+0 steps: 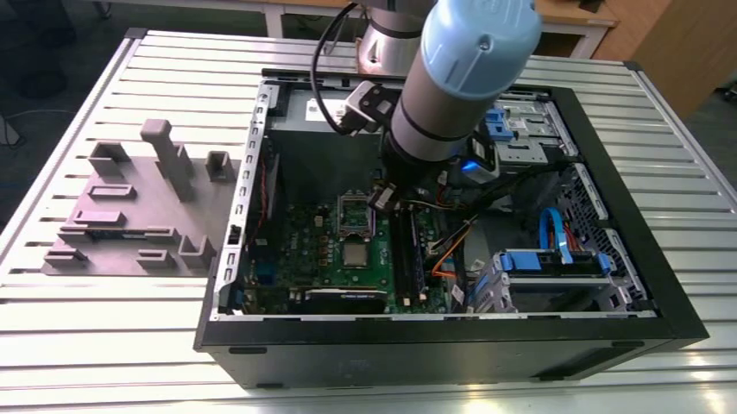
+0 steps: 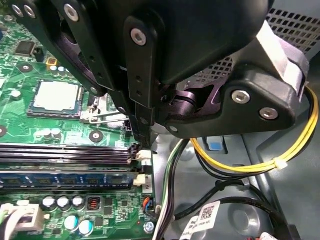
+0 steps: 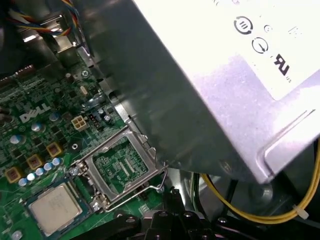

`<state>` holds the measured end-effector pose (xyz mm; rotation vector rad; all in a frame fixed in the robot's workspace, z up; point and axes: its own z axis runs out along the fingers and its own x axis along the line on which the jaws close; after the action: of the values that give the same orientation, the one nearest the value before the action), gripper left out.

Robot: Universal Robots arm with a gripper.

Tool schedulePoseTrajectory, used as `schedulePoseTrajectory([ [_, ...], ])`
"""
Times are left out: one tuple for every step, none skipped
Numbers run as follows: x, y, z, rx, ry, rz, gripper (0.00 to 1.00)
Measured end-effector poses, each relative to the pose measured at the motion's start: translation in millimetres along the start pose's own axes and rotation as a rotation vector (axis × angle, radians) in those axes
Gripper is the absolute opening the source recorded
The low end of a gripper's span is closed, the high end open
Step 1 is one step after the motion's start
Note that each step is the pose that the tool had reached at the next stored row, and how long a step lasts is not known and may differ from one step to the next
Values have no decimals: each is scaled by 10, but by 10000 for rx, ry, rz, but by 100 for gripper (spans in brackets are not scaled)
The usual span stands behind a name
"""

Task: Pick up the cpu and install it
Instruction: 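Close the cpu cover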

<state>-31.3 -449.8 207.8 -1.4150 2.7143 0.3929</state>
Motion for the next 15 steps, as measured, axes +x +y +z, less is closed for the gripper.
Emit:
schedulePoseTrajectory([
  [-2, 3, 10, -8, -11, 0, 11],
  [-4, 5, 20, -17, -25, -3, 11],
  [-3, 8, 29, -28, -41, -4, 11],
  [-1, 13, 37, -41, -58, -5, 11],
  [1, 20, 45, -49, -69, -6, 11],
  [1, 26, 50, -56, -79, -6, 11],
  [-1, 30, 55, -63, -88, -8, 11],
  [-3, 33, 58, -67, -94, -9, 11],
  [-7, 37, 60, -68, -95, -8, 11],
  [-11, 42, 63, -69, -97, -8, 11],
  [-16, 48, 67, -69, -98, -8, 11],
  [-20, 53, 70, -69, -98, -8, 11],
  [-21, 55, 74, -73, -103, -9, 11],
  [-21, 57, 78, -75, -106, -9, 11],
  [-21, 59, 83, -78, -111, -10, 11],
])
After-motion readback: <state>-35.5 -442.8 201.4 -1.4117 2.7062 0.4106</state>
